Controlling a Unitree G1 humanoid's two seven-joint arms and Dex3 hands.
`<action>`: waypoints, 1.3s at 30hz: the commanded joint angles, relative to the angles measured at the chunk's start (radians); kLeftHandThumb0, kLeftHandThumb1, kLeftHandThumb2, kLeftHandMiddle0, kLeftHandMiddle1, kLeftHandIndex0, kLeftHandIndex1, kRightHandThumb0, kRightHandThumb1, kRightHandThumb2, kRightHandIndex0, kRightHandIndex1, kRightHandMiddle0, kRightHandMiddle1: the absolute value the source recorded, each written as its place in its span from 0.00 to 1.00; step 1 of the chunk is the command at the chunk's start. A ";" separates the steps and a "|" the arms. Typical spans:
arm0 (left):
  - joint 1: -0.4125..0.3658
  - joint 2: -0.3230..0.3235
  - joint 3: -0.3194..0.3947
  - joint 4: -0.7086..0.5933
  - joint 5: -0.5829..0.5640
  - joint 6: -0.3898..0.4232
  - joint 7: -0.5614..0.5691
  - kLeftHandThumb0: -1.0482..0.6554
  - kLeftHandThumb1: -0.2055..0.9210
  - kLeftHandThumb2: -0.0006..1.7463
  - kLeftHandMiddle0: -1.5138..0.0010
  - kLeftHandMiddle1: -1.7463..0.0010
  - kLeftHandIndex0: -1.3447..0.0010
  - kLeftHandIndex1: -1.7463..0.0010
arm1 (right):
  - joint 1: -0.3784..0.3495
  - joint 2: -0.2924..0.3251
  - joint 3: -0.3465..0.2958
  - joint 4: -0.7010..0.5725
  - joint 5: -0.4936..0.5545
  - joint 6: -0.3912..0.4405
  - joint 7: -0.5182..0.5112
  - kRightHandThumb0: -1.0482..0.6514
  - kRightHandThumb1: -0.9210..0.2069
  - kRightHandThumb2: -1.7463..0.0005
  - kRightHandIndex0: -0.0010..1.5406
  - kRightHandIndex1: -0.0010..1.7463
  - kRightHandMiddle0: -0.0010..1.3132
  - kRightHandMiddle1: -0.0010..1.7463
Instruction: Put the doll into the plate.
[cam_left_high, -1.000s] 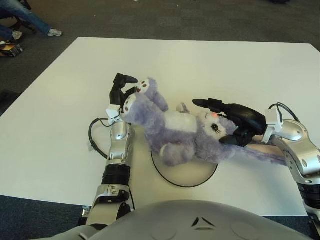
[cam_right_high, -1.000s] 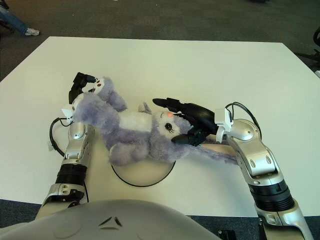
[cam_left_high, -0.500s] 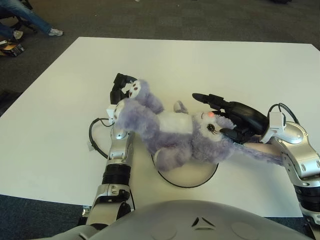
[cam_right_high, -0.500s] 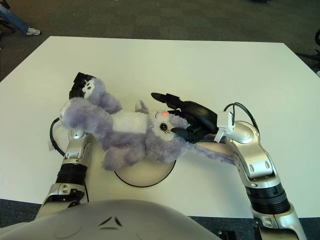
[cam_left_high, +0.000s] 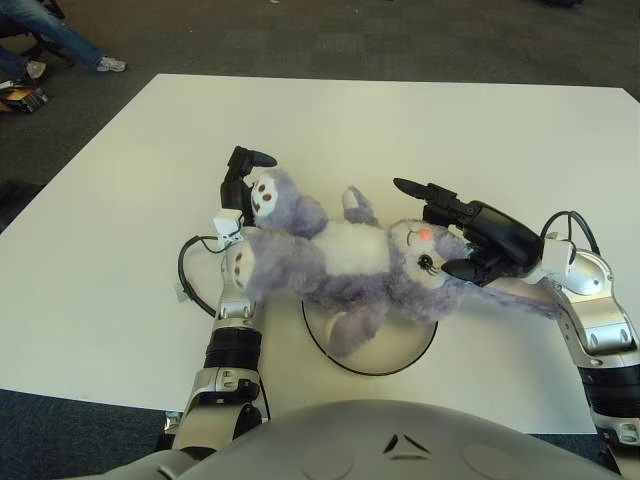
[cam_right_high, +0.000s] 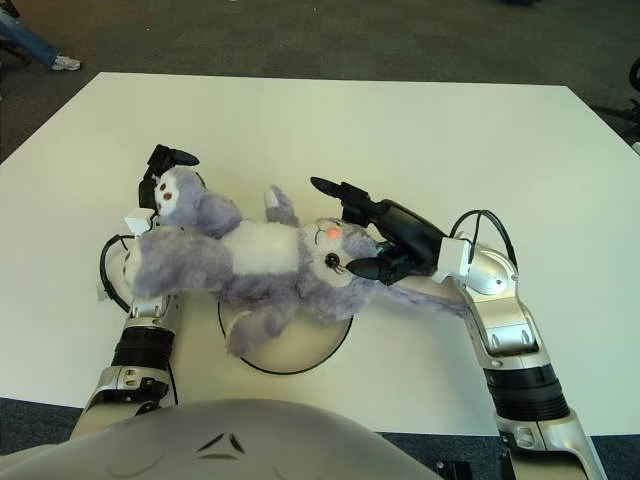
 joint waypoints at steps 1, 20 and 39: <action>0.081 -0.017 -0.003 0.061 0.003 0.007 0.001 0.36 0.58 0.66 0.16 0.00 0.62 0.00 | -0.009 0.005 -0.018 0.012 0.020 -0.022 -0.004 0.00 0.00 0.70 0.02 0.40 0.00 0.00; 0.078 -0.018 0.003 0.071 -0.003 -0.001 0.000 0.36 0.59 0.65 0.15 0.00 0.63 0.00 | -0.030 0.068 -0.017 0.072 0.042 -0.069 -0.063 0.00 0.00 0.71 0.02 0.04 0.00 0.00; 0.080 -0.018 0.003 0.070 -0.004 0.000 -0.001 0.36 0.59 0.65 0.15 0.00 0.63 0.00 | -0.029 0.192 -0.029 0.111 0.188 0.009 -0.113 0.07 0.03 0.76 0.06 0.04 0.00 0.00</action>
